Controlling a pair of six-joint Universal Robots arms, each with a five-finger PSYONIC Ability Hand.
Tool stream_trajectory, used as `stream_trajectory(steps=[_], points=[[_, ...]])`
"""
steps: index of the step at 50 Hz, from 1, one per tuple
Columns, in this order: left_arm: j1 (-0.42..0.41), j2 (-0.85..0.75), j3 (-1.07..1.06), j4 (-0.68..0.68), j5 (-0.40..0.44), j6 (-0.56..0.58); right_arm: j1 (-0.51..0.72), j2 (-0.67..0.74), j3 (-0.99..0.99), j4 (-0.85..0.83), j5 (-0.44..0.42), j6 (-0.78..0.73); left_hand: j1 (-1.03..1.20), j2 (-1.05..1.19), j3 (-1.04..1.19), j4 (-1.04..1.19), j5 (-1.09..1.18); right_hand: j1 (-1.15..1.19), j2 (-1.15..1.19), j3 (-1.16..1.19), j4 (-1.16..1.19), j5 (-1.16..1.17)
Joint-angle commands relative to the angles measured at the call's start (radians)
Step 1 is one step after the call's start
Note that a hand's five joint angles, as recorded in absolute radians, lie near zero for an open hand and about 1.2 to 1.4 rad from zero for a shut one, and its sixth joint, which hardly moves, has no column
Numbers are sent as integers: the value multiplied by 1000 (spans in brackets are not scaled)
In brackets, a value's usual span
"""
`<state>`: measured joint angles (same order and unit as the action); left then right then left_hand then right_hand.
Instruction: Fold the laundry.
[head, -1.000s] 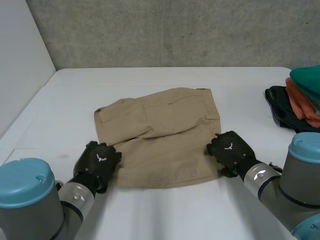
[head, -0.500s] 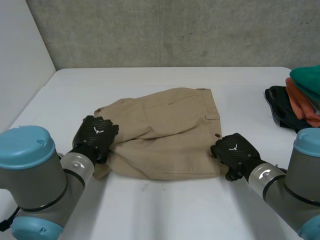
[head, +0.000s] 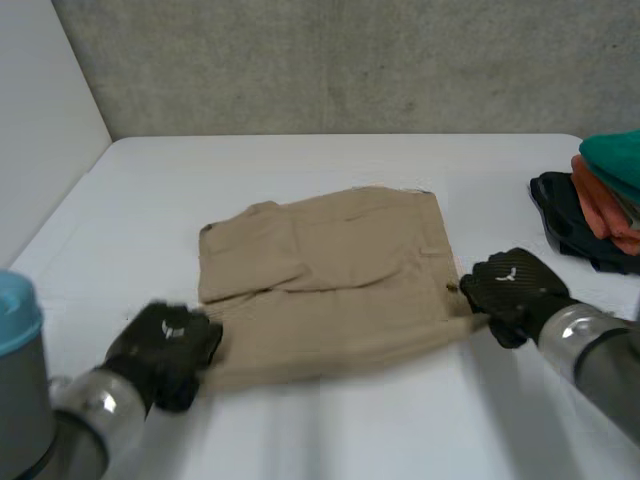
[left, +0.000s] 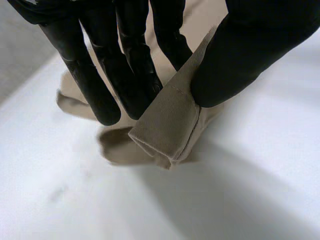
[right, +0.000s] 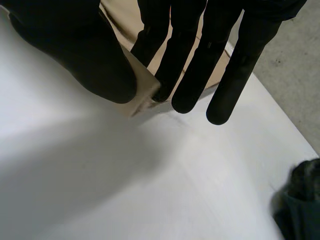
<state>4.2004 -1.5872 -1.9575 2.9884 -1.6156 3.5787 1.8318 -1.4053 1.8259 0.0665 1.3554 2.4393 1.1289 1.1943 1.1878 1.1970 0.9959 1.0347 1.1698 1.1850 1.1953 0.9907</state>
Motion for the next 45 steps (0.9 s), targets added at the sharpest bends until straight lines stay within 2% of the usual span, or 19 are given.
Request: stream_trajectory(steps=[1,2,5,9,13,14,17,19,20,23,24,30,37,45], points=[[-141,168,-73,-241,17,-5,-72,-150,-4,326,-10,-195,267,202,208,199,226,362,226,211,201,231],[-178,191,-75,-268,17,-8,-77,-159,-4,395,-13,-236,267,202,208,199,226,362,226,211,201,231],[-204,205,-67,-273,14,-8,-81,-162,-5,467,-24,-269,267,202,208,199,226,362,226,211,201,231],[-197,187,-52,-217,13,-2,-78,-158,-7,411,-71,-263,267,202,208,199,226,362,226,211,201,231],[-143,110,-32,-109,6,0,-69,-130,-10,326,-99,-191,267,202,208,199,226,362,226,211,201,231],[-104,78,-18,-68,5,0,-69,-118,-14,314,-99,-169,267,202,208,199,226,362,226,211,201,231],[-47,35,15,-22,16,-3,-68,-54,-49,286,-107,-79,267,202,208,199,226,362,226,211,201,231],[-40,12,38,-6,16,-8,-68,-35,-69,289,-101,-48,267,202,208,199,226,362,226,211,201,231],[-40,0,51,-2,16,-11,-68,-26,-83,298,-98,-27,267,202,208,199,226,145,10,-6,-16,14],[-40,-45,94,4,14,-11,-72,-24,-99,315,-98,-14,267,202,208,199,226,-36,-171,-186,-197,-167],[-40,-53,103,4,14,-11,-74,-24,-109,326,-99,-8,267,202,208,199,226,-217,-352,-367,-377,-347],[-39,-119,147,7,13,-11,-78,-63,-160,401,-101,6,267,202,208,199,226,-529,-664,-680,-690,-660],[-39,-177,180,9,10,-11,-68,-110,-177,541,-110,13,267,202,208,199,226,-600,-735,-751,-761,-731],[-39,-201,190,12,10,-12,-68,-101,-113,541,-148,47,267,202,208,199,226,-597,-732,-748,-758,-728]])
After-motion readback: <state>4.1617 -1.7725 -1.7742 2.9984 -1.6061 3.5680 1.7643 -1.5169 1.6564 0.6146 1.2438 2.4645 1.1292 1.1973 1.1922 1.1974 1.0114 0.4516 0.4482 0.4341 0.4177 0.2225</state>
